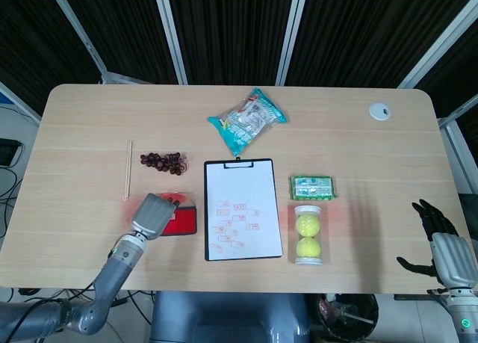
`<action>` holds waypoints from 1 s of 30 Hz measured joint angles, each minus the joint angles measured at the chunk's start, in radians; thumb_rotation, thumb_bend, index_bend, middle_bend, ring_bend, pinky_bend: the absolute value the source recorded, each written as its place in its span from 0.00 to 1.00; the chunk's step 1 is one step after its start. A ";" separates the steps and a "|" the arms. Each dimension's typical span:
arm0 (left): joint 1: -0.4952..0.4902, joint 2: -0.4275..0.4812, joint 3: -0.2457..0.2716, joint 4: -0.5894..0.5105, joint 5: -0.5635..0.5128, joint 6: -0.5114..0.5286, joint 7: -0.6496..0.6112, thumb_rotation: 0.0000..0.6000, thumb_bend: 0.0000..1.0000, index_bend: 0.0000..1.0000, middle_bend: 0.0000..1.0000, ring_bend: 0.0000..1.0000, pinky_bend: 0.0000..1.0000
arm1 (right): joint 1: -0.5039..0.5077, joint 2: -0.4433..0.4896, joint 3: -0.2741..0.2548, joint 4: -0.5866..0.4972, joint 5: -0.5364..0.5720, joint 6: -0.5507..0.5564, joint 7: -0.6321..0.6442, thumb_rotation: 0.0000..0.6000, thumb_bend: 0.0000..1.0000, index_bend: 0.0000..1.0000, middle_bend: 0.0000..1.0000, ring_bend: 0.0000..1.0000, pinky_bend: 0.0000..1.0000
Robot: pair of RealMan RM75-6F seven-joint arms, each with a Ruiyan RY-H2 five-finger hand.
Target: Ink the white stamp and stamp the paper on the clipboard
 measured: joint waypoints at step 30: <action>0.000 -0.062 0.035 0.098 -0.038 -0.025 -0.011 1.00 0.42 0.67 0.72 0.95 1.00 | 0.000 0.002 0.000 -0.001 0.003 -0.003 0.003 1.00 0.15 0.00 0.00 0.00 0.13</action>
